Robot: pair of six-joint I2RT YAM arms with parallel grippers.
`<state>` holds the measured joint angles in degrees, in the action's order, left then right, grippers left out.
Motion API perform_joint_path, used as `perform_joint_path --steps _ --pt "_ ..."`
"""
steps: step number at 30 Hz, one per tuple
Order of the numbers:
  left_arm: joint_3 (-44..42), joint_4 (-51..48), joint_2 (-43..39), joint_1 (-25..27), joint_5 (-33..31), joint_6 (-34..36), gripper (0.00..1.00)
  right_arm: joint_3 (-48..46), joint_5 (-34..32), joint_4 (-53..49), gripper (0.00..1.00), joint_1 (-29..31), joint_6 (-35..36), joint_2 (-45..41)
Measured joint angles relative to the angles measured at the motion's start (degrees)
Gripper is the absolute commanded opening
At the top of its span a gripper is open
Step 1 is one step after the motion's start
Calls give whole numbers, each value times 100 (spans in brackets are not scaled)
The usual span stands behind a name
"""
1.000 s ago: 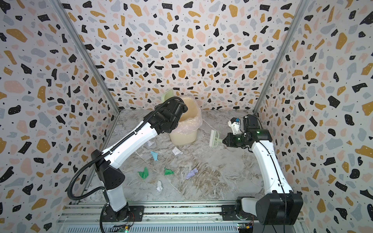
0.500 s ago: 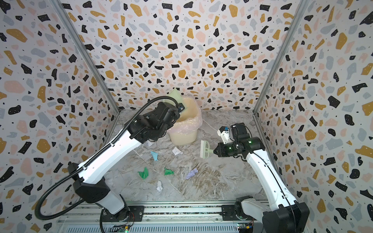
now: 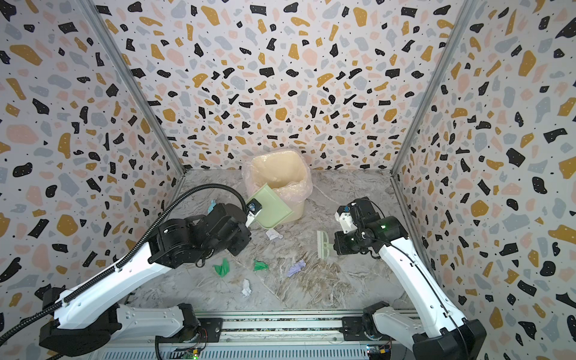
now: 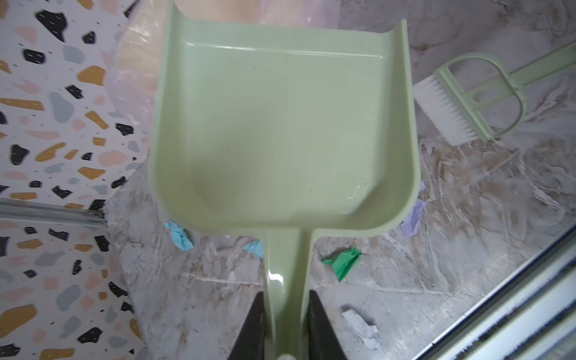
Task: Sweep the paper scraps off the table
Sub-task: 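Lower the empty dustpan near the purple scrap with the left gripper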
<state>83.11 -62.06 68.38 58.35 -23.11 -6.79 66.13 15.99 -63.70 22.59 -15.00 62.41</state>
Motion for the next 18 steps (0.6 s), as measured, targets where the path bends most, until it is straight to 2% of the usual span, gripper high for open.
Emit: perform_joint_path --steps 6,18 --pt "-938 46 -348 361 704 -894 0 326 -380 -245 0 463 -92 179" --pt "-3073 887 -828 1847 1550 -2992 0 476 -835 -398 0 1370 -120 841"
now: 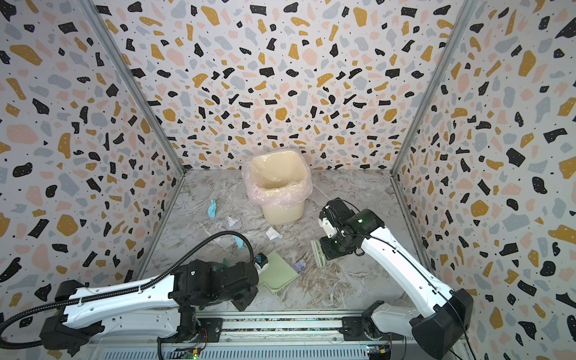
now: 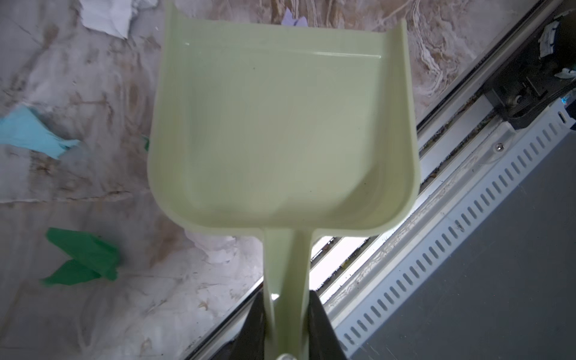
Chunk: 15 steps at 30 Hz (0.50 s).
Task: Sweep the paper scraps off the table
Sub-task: 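Lower the empty dustpan near the purple scrap with the left gripper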
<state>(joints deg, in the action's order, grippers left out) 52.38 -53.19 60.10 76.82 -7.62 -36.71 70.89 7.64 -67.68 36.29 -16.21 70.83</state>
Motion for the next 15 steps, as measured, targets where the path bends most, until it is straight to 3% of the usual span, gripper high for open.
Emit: perform_joint_path --steps 6,15 --pt "-549 468 203 527 133 -678 0 188 -264 -31 0 337 35 332" --pt "-850 911 669 852 -72 -1095 0 334 -605 -22 0 636 114 621"
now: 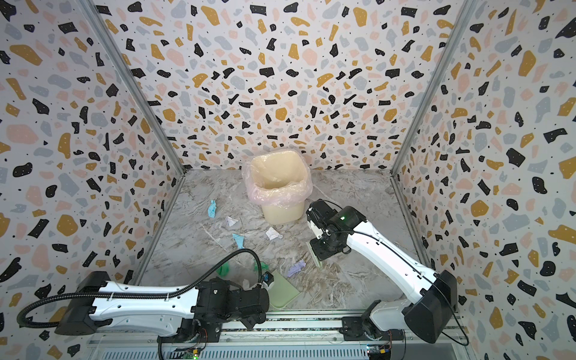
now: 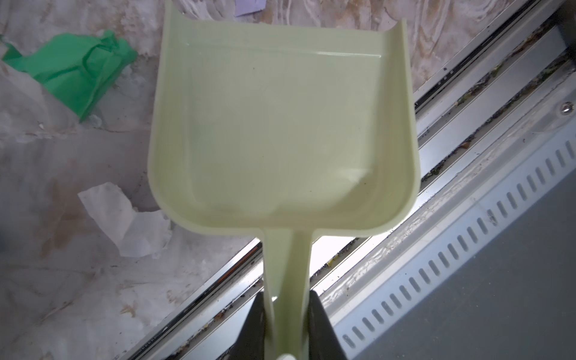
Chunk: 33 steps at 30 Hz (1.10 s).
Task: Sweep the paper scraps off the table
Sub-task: 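Lower the empty dustpan near the purple scrap with the left gripper, then sweep the purple scrap with the right gripper's brush into the dustpan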
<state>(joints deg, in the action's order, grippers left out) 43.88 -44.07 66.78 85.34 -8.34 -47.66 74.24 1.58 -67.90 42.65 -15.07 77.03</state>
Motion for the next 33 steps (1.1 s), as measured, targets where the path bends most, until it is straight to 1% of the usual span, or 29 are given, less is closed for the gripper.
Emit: perform_joint_path --steps 4,12,24,33 --pt "-13 83 203 120 -149 -20 0 44 -144 2 0 184 0 166" --pt "-92 177 251 157 -413 -61 0 299 -446 20 0 503 7 501" --pt "-365 549 400 157 -468 -120 0 658 -778 -85 0 807 7 933" --pt "-468 741 485 157 -531 -120 0 686 -896 -118 0 938 -7 1113"
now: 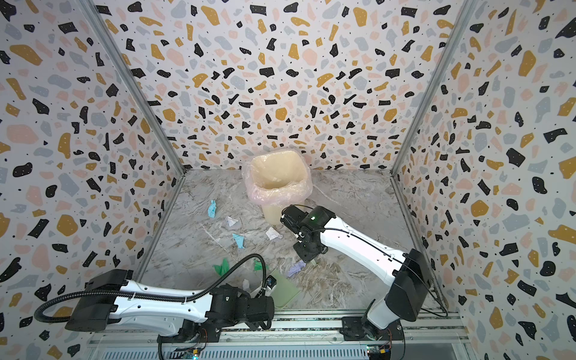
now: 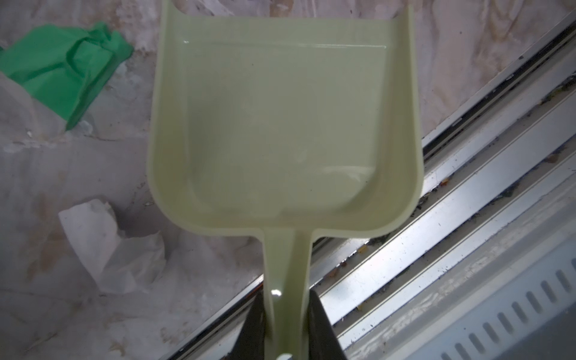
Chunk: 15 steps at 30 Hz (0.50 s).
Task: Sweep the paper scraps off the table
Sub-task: 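Sweep the purple scrap with the right gripper's brush into the dustpan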
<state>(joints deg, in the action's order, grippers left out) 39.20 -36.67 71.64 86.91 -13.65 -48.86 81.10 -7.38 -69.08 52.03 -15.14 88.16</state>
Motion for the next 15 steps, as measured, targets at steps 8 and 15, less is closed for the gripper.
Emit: perform_joint_path --steps 8,15 --pt "-61 125 0 0 -28 4 0 2 35 2 0 199 7 173" --pt "-107 212 48 0 -24 20 0 96 118 -22 0 494 26 254"
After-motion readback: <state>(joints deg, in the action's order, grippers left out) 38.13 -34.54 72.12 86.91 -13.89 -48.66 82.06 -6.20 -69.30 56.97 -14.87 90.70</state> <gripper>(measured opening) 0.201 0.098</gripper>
